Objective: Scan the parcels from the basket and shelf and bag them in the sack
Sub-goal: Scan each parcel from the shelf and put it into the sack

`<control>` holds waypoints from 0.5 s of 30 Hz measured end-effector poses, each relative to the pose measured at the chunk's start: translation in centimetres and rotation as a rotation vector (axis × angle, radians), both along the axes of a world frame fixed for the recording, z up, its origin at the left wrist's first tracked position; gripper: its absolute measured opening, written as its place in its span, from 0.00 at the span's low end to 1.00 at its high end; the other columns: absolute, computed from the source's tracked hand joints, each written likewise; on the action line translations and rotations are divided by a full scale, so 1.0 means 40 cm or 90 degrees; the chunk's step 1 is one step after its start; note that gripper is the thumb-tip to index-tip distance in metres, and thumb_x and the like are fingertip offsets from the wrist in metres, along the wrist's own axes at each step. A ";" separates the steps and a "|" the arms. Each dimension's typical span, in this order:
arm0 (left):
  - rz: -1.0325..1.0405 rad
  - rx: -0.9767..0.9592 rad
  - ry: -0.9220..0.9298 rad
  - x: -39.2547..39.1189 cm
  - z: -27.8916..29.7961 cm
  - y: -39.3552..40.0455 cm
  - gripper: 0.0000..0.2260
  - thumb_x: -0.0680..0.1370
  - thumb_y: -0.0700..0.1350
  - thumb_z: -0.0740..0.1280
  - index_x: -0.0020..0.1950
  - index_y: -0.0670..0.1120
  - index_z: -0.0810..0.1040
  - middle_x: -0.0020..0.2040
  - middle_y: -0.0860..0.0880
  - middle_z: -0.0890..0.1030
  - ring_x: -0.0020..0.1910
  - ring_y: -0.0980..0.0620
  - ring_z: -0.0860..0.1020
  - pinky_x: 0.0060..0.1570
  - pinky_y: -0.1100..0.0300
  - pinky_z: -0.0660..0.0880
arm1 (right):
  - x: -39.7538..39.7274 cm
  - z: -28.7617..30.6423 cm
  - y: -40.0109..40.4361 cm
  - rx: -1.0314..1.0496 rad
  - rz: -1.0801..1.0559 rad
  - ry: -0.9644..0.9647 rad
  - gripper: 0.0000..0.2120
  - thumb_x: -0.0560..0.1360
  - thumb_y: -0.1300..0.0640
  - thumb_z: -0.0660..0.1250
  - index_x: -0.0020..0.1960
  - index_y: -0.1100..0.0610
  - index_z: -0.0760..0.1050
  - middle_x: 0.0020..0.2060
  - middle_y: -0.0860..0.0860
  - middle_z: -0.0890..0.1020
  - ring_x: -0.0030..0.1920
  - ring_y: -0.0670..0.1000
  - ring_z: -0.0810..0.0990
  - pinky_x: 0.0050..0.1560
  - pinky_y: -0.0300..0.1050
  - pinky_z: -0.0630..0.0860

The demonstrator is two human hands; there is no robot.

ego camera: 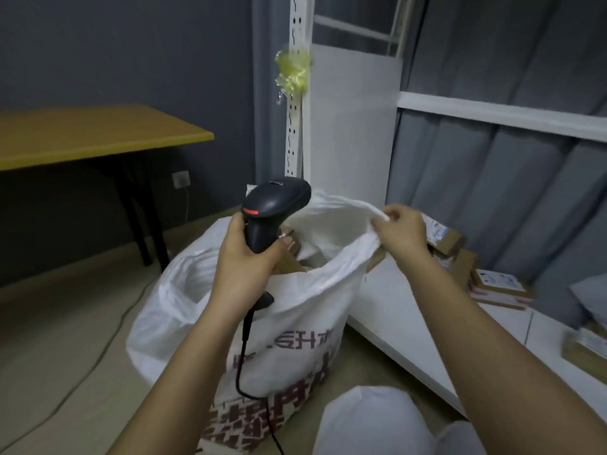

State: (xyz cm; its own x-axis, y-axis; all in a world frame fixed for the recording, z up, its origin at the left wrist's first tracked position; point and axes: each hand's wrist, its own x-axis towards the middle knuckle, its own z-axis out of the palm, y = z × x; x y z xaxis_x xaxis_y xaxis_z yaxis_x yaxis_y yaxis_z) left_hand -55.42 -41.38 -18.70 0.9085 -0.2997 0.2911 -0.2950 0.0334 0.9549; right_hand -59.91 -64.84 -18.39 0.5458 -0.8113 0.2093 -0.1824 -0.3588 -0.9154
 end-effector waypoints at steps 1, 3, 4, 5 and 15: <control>-0.011 -0.001 -0.003 -0.004 0.004 -0.006 0.17 0.72 0.42 0.74 0.54 0.57 0.72 0.47 0.55 0.81 0.44 0.60 0.80 0.48 0.58 0.78 | -0.026 -0.018 0.001 0.072 0.057 0.002 0.11 0.75 0.63 0.69 0.57 0.59 0.76 0.48 0.55 0.80 0.42 0.53 0.80 0.38 0.42 0.77; -0.044 0.004 -0.005 -0.018 0.011 -0.028 0.16 0.73 0.42 0.73 0.56 0.53 0.73 0.47 0.53 0.80 0.41 0.63 0.79 0.42 0.66 0.77 | -0.078 -0.053 0.020 0.208 0.149 -0.012 0.19 0.75 0.62 0.70 0.64 0.57 0.71 0.56 0.55 0.79 0.47 0.53 0.82 0.40 0.44 0.81; -0.063 0.007 -0.004 -0.027 0.012 -0.043 0.16 0.73 0.42 0.73 0.56 0.52 0.73 0.47 0.52 0.80 0.41 0.63 0.79 0.42 0.66 0.77 | -0.100 -0.066 0.028 0.235 0.163 -0.023 0.22 0.75 0.60 0.71 0.67 0.55 0.69 0.57 0.53 0.78 0.49 0.53 0.82 0.41 0.44 0.81; -0.082 0.012 -0.004 -0.037 0.012 -0.061 0.16 0.72 0.43 0.73 0.57 0.52 0.73 0.48 0.52 0.80 0.43 0.61 0.79 0.45 0.61 0.78 | -0.119 -0.077 0.035 0.242 0.158 -0.029 0.24 0.75 0.58 0.71 0.68 0.52 0.68 0.58 0.52 0.77 0.51 0.53 0.82 0.44 0.45 0.81; -0.287 0.064 -0.017 -0.198 -0.016 -0.337 0.16 0.73 0.46 0.74 0.56 0.54 0.72 0.49 0.52 0.80 0.47 0.52 0.79 0.51 0.46 0.79 | -0.328 -0.170 -0.065 0.228 0.013 0.029 0.15 0.78 0.53 0.67 0.64 0.50 0.72 0.57 0.52 0.77 0.52 0.52 0.80 0.50 0.43 0.79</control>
